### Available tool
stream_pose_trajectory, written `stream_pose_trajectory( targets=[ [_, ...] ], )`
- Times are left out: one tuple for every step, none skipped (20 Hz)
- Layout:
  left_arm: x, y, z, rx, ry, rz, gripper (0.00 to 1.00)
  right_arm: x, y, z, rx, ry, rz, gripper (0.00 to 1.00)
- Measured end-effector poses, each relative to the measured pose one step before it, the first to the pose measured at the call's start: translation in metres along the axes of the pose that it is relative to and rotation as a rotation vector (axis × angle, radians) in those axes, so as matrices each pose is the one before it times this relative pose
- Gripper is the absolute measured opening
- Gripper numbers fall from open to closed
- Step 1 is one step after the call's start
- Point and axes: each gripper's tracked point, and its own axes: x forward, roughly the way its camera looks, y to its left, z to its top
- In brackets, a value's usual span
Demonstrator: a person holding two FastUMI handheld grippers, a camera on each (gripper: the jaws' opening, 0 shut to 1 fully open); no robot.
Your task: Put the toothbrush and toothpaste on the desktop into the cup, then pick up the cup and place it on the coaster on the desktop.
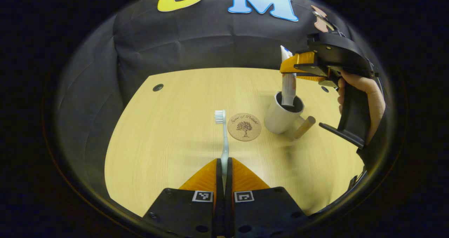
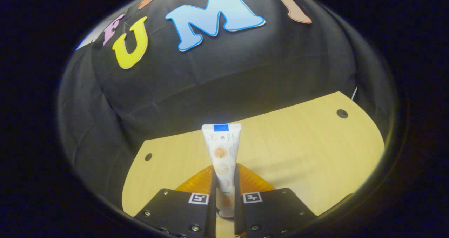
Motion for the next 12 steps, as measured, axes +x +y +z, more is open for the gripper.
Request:
stream_pose_trajectory(
  targets=[
    [-0.00174, 0.00087, -0.00029, -0.00179, 0.00257, -0.00111, 0.08, 0.00151, 0.00068, -0.00080, -0.00461, 0.00362, -0.00341, 0.23],
    [-0.00104, 0.00033, 0.00047, -0.00120, 0.00095, -0.00155, 0.08, 0.00118, -0.00230, -0.00088, -0.00582, 0.00569, -0.00611, 0.26],
    [0.00063, -0.00023, -0.00037, -0.00019, 0.00103, -0.00185, 0.08, -0.00288, -0.00143, -0.00217, -0.00352, 0.00678, -0.00169, 0.29],
    [0.00166, -0.00067, 0.00082, 0.00071, -0.00088, -0.00128, 0.08, -0.00183, -0.00104, -0.00076, -0.00319, 0.00209, 0.00004, 0.33],
    [0.00432, -0.00151, 0.00018, 0.00073, -0.00133, -0.00143, 0.08, -0.00334, 0.00153, -0.00393, 0.00401, 0.00646, 0.00726, 0.32],
    [0.00178, -0.00122, 0.00033, 0.00075, -0.00025, -0.00214, 0.08, -0.00086, 0.00184, 0.00077, 0.01149, -0.00794, 0.00675, 0.37],
    [0.00043, -0.00113, 0.00054, 0.00100, -0.00165, -0.00380, 0.08, -0.00344, 0.00162, -0.00275, 0.00489, 0.00851, 0.00657, 0.45],
    [0.00160, -0.00165, 0.00092, 0.00124, -0.00123, -0.00360, 0.08, -0.00376, -0.00556, 0.00212, -0.01236, 0.00563, -0.01733, 0.53],
    [0.00168, -0.00120, 0.00158, 0.00223, -0.00204, -0.00344, 0.08, 0.00034, 0.00233, -0.00172, -0.00564, -0.00505, 0.00268, 0.57],
    [0.00142, -0.00072, 0.00172, 0.00221, -0.00357, -0.00330, 0.08, -0.00462, 0.00133, 0.00010, -0.00063, 0.00040, 0.00589, 0.59],
    [0.00383, -0.00104, 0.00094, 0.00392, -0.00597, -0.00452, 0.08, -0.00378, 0.00024, -0.00016, -0.00283, -0.00576, 0.00149, 0.53],
    [0.00243, -0.00028, 0.00153, 0.00401, -0.00528, -0.00274, 0.08, -0.00351, -0.00007, 0.00216, -0.00253, -0.00590, 0.00207, 0.59]
  ],
)
